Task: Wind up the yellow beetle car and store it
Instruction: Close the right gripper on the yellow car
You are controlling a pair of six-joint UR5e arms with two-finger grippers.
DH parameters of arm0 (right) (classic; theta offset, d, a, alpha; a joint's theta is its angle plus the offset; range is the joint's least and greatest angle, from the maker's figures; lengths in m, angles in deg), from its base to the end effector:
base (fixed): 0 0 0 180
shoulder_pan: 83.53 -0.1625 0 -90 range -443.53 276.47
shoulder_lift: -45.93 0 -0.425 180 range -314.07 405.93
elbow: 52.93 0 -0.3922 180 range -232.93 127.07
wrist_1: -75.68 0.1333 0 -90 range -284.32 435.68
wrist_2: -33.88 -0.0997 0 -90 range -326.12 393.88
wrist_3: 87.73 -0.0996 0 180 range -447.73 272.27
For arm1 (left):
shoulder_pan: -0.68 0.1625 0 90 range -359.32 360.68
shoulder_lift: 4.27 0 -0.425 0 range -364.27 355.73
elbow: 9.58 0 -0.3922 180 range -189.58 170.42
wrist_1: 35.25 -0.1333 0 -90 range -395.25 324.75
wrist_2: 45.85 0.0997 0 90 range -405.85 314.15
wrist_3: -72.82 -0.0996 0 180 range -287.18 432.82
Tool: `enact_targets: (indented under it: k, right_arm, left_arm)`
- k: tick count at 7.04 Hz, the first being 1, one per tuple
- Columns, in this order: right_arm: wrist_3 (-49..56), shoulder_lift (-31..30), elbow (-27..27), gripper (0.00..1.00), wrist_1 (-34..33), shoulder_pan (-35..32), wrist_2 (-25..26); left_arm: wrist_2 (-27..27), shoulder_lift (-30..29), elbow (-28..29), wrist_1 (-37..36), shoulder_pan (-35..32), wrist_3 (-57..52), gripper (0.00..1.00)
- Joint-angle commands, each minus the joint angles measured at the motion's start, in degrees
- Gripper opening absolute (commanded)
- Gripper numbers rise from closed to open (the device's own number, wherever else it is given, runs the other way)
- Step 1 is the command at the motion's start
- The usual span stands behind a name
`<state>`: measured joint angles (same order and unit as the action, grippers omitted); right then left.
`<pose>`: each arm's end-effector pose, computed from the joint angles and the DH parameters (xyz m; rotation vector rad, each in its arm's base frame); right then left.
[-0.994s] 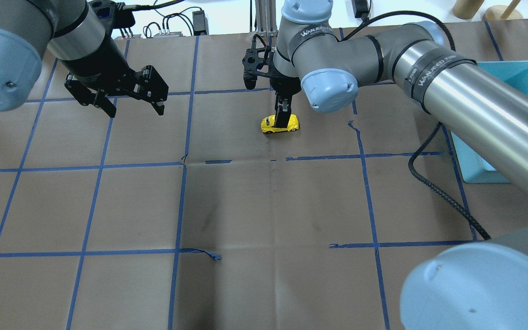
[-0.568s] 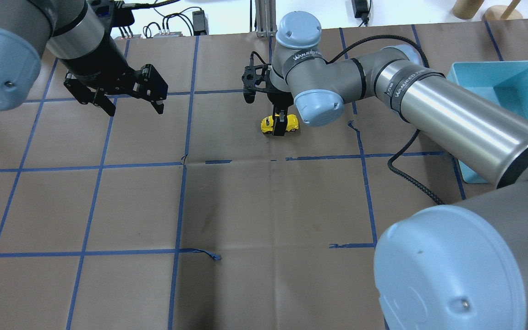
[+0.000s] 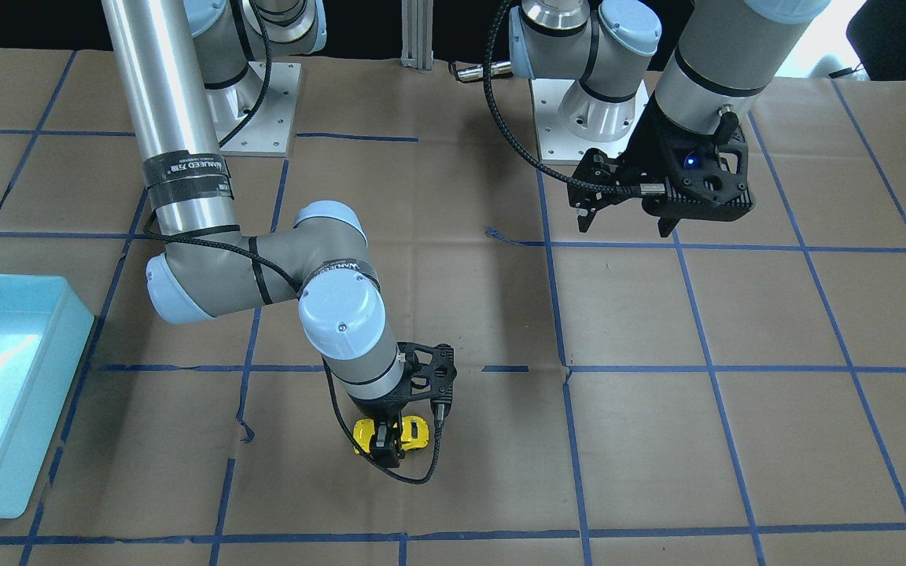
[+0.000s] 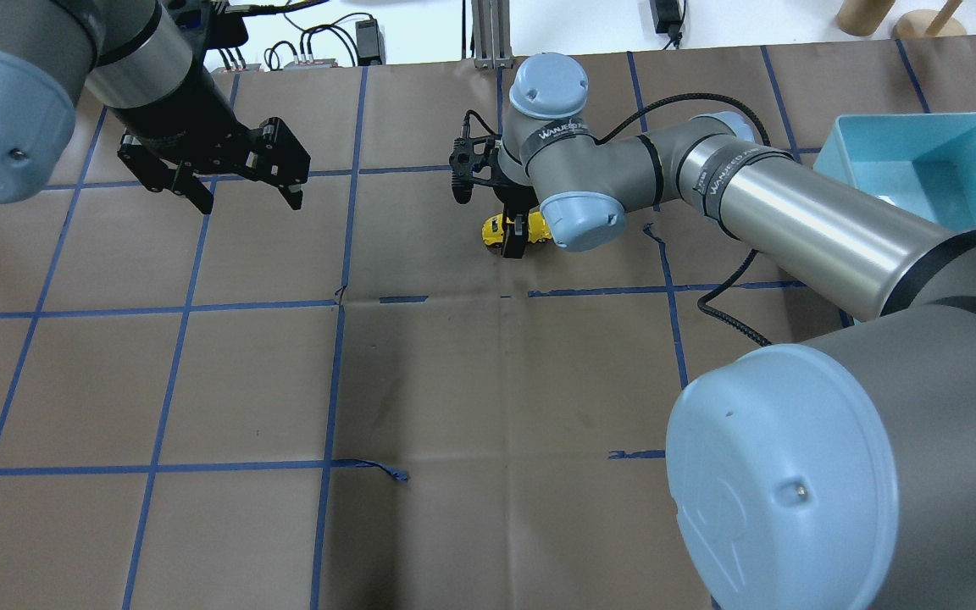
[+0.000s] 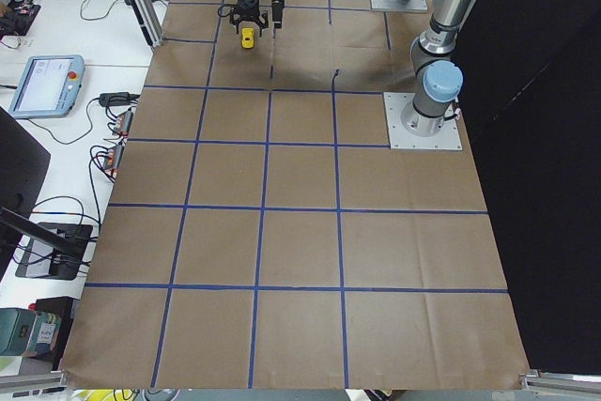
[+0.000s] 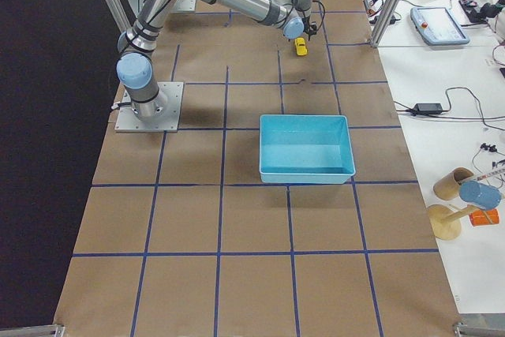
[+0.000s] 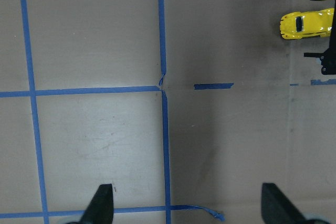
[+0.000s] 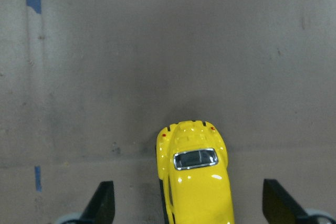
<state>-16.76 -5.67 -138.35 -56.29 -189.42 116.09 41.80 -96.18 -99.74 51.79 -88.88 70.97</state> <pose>0.3335 -0.6355 0.1937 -2.1236 2.2216 -0.2909 -0.1335 -0.5084 0.4751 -0.0386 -3.1006 0.0253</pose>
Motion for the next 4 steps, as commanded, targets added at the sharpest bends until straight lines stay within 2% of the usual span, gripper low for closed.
enact_targets:
  k: [1,3,4]
  right_arm:
    - [0.1,1.7,-0.1,0.96,-2.9,0.1,0.1]
    - [0.0,1.1,-0.4,0.34,-1.5,0.2,0.4]
    - [0.0,0.6,-0.5,0.19,0.6,0.3,0.4]
  left_arm:
    - [0.2,0.0,-0.3,0.0,0.0,0.0,0.99]
    - [0.2,0.0,-0.5,-1.0,0.0,0.0,0.99]
    - [0.2,0.0,-0.5,-1.0,0.0,0.0,0.99]
